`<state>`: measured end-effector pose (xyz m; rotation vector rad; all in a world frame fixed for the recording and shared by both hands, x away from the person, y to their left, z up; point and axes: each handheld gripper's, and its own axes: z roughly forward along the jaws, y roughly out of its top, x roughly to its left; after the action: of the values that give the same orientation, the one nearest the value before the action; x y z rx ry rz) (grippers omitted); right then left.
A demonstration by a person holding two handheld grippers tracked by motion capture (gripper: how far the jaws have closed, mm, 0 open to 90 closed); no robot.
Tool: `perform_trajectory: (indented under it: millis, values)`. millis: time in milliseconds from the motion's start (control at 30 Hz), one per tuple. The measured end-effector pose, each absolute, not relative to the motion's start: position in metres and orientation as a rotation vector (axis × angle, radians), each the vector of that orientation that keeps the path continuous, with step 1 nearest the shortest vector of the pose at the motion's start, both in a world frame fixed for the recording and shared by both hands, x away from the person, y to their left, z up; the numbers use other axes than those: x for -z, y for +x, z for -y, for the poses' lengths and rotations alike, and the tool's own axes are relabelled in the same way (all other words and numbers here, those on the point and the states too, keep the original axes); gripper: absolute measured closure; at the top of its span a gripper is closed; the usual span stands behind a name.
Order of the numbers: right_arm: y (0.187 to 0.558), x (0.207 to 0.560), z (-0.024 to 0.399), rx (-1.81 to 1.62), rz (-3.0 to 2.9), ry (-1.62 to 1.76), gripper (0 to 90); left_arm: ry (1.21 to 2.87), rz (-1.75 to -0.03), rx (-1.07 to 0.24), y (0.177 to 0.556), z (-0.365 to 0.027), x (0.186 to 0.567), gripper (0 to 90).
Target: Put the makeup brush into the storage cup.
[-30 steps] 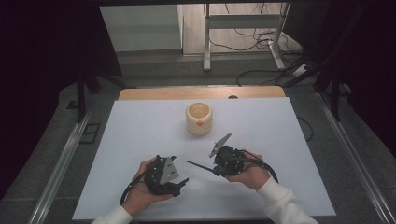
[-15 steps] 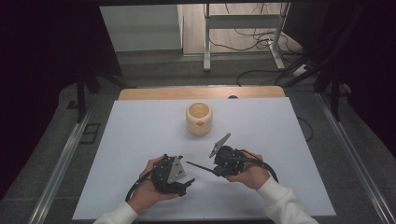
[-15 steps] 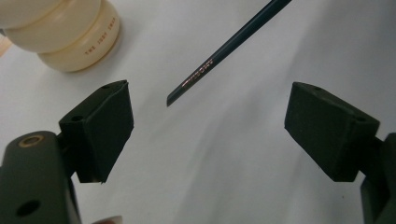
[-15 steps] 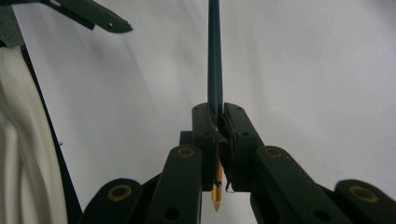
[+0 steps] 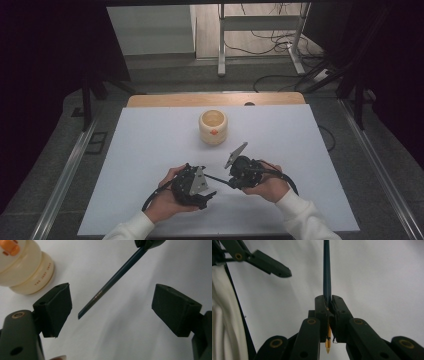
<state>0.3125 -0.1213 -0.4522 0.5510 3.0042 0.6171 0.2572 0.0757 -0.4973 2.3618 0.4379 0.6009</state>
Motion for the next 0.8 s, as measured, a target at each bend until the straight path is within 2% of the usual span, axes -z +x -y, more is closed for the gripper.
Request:
perform_trajectory:
  millis: [300,533,800]
  values:
    - [0.312,0.452,0.121,-0.614,-2.996,0.551,84.7,2.377,-0.364,-0.595,0.262,-0.065,0.497,21.1]
    - [0.313,0.452,0.122,-0.614,-2.995,0.550,84.7,2.383,-0.370,-0.602,0.263,-0.061,0.500,22.1]
    - [0.311,0.450,0.119,-0.627,-2.995,0.556,84.7,2.394,-0.311,-0.693,0.263,-0.051,0.504,34.6]
